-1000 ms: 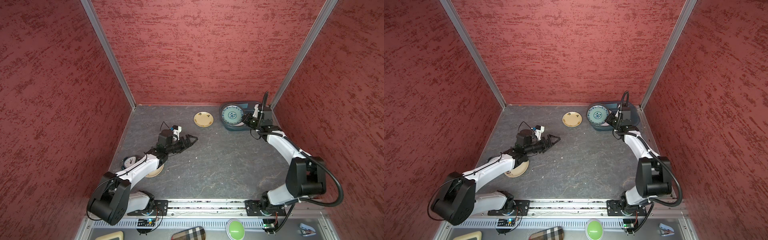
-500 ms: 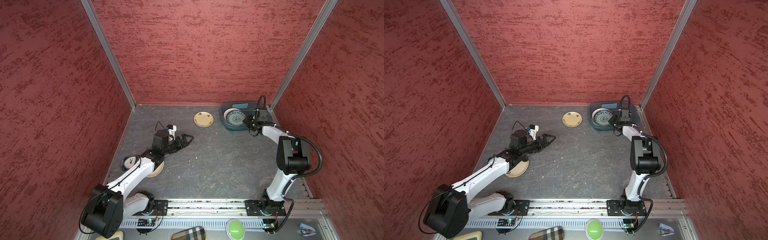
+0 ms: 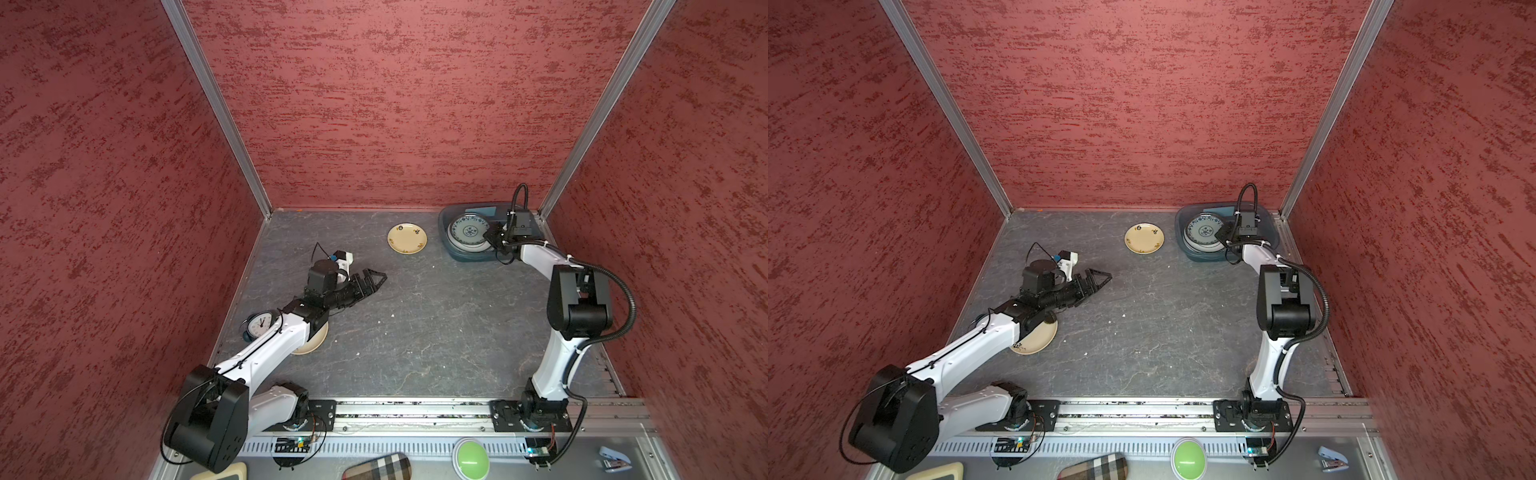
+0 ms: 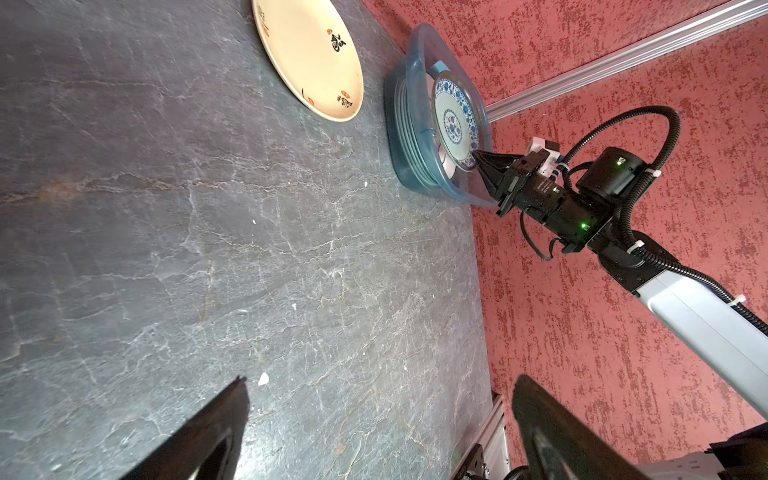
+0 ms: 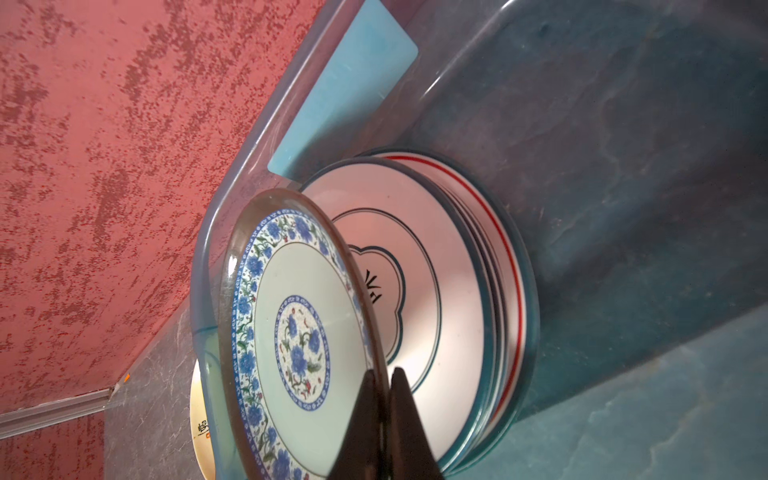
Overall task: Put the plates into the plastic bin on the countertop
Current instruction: 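Open right gripper and withdraw it while left gripper moves to the flower-sprig plate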
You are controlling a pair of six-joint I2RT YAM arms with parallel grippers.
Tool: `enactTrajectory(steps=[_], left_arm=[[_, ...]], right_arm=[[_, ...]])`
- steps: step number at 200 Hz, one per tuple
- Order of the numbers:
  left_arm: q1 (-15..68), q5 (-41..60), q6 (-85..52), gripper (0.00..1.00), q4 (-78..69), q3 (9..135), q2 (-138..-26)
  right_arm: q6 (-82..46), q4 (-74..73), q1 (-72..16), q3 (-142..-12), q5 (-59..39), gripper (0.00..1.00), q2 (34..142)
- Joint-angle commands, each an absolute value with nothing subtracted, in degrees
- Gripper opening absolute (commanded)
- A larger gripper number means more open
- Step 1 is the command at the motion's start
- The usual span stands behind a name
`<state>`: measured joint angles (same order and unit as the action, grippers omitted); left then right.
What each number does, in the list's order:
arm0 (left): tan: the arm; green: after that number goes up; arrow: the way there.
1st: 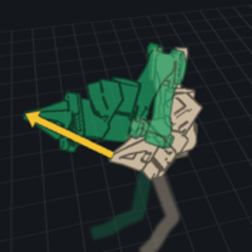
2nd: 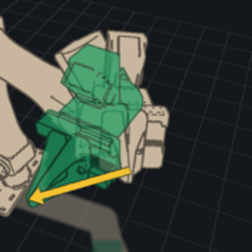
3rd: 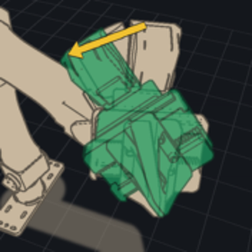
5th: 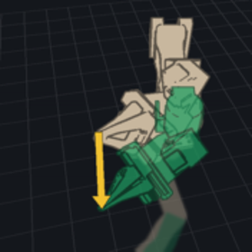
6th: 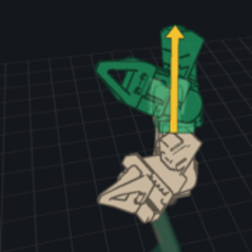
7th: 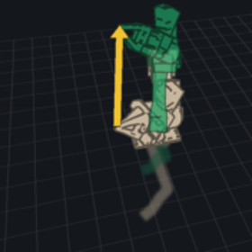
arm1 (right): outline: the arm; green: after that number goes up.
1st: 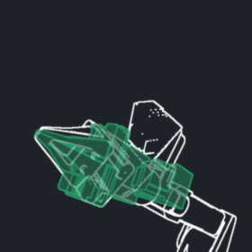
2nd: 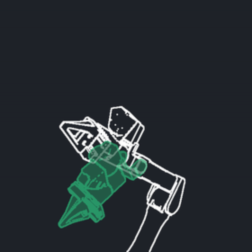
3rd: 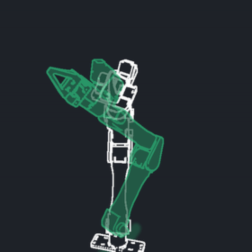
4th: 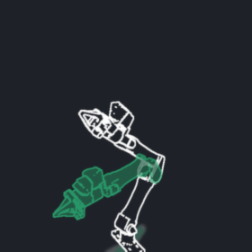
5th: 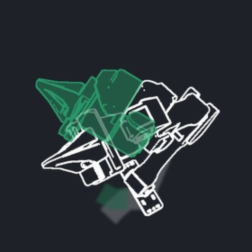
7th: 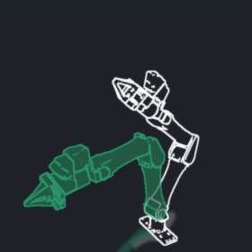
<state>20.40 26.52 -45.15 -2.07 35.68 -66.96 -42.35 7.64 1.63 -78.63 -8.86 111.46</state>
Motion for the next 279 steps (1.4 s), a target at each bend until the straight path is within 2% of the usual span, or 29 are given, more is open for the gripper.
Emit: enactTrajectory(steps=[1, 22, 54, 91, 105, 140, 196, 242, 279], left_arm=[[19.9, 26.7, -44.0, 0.99, -2.5, 36.4, -67.9], [19.9, 27.0, -44.0, 0.99, -2.5, 36.4, -67.9], [19.6, 26.5, -44.0, 0.99, -1.9, 36.0, -67.1], [17.2, 25.5, -44.0, 0.99, 4.3, 36.7, -65.9], [16.0, 24.3, -44.3, 0.99, 8.4, 37.2, -64.3], [14.7, 18.4, -43.6, 0.99, 23.2, 39.5, -58.1], [13.8, 3.0, -49.6, 0.99, 50.8, 40.7, -46.0], [13.8, -1.9, -60.2, 0.99, 66.7, 38.8, -35.5], [13.8, -1.4, -68.0, 0.99, 70.8, 34.5, -28.4]], right_arm=[[-41.5, 8.3, 1.9, -81.2, -9.9, 0.11, 112.1], [-41.3, 7.9, 1.9, -81.1, -11.0, 0.31, 112.1], [-40.7, 7.7, 1.8, -80.9, -12.0, 0.56, 110.9], [-38.6, 5.2, 1.8, -77.4, -9.6, 0.86, 104.1], [-37.4, 4.5, 1.8, -76.1, -8.3, 0.92, 100.8], [-35.5, 3.4, 1.8, -70.9, -8.4, 0.99, 91.4], [-37.8, -2.4, -2.4, -54.3, -15.8, 0.99, 73.9], [-37.5, -2.5, -6.6, -47.9, -23.3, 0.99, 68.5], [-37.3, -5.4, -7.5, -45.5, -29.2, 0.99, 67.0]])
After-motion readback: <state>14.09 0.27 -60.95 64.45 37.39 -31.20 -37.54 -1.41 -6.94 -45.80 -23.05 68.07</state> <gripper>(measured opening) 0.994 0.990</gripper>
